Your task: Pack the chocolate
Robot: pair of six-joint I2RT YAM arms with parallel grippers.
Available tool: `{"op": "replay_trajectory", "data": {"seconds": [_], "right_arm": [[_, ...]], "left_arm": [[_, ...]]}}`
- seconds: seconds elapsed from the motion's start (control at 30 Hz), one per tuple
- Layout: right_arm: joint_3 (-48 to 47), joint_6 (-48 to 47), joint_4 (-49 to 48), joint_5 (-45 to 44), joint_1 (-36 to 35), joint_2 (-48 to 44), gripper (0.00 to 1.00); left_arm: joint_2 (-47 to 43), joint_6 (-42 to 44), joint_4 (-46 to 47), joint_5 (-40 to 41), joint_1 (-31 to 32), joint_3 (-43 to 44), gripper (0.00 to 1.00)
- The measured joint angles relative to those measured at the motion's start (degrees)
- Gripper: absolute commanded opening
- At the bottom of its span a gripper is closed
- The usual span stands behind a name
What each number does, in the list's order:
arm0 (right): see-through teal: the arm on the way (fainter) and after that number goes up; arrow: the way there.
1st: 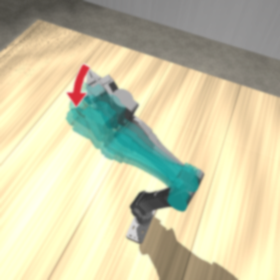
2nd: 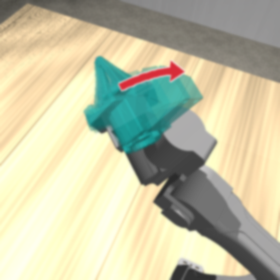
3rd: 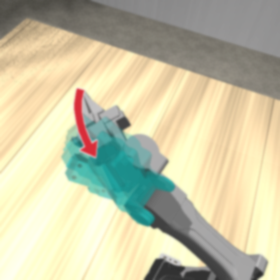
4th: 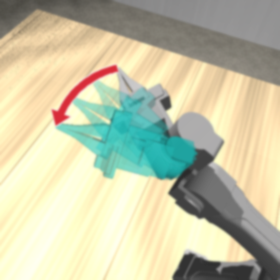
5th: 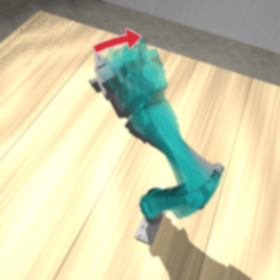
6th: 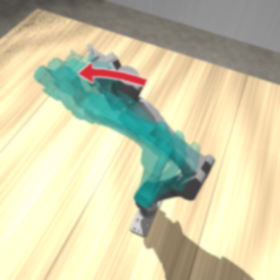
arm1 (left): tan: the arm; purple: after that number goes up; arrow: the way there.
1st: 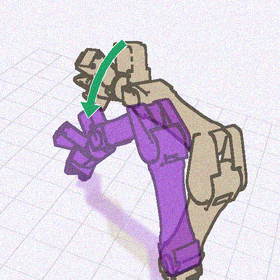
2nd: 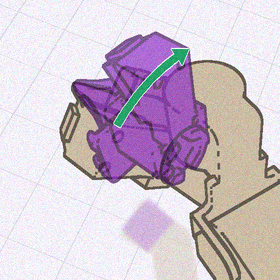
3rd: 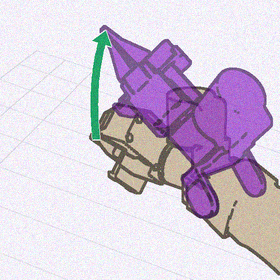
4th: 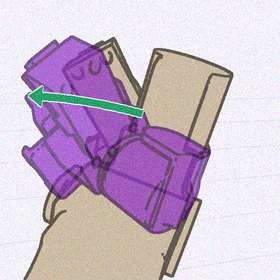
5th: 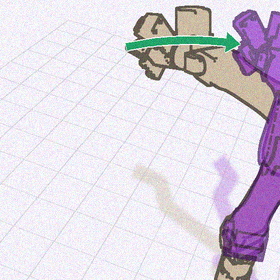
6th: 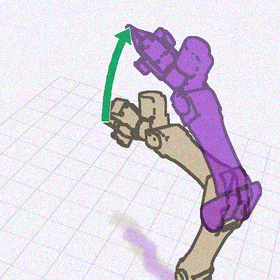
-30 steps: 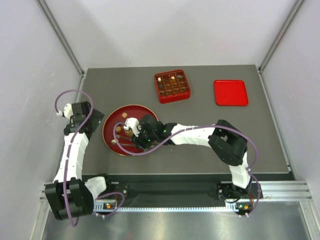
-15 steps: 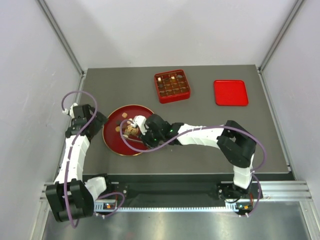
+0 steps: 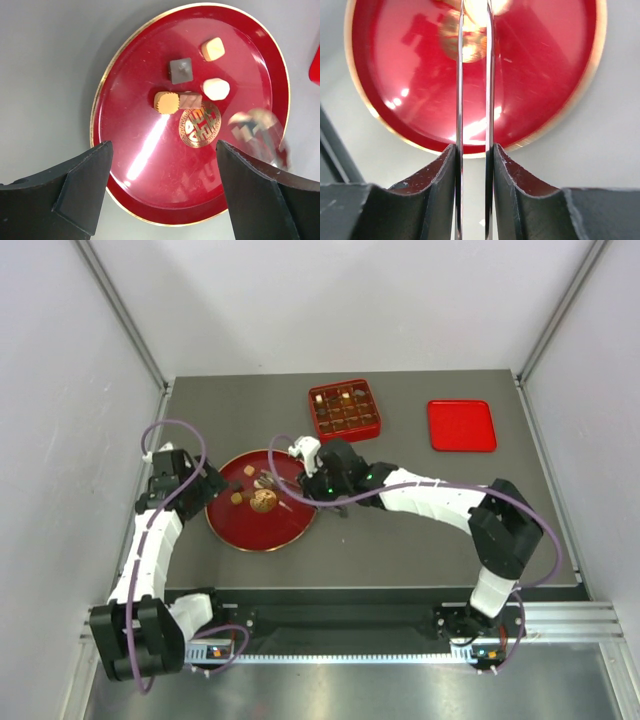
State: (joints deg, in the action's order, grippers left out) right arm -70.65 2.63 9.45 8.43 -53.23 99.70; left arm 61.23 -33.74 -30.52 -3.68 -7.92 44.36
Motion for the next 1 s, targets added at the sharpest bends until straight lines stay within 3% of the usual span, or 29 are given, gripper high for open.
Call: {"op": "replay_trajectory", "data": {"seconds": [0.3, 0.5, 1.0], "right_arm": [[-7.9, 0.5, 4.9, -2.2, 13.6, 0.8, 0.32], [-18.1, 1.5, 4.6, -6.3, 21.9, 7.4, 0.31], [-23.3, 2.5, 5.4, -7.3, 25.4, 17.2, 0.37]], "left_arm": [[-4.0, 2.7, -1.2, -1.6, 4.9, 0.0, 0.88], [-5.2, 4.2, -1.2, -2.5, 11.1, 0.0, 0.88], [-5.2, 5.1, -1.3, -3.0, 13.8, -0.1, 0.89]]}}
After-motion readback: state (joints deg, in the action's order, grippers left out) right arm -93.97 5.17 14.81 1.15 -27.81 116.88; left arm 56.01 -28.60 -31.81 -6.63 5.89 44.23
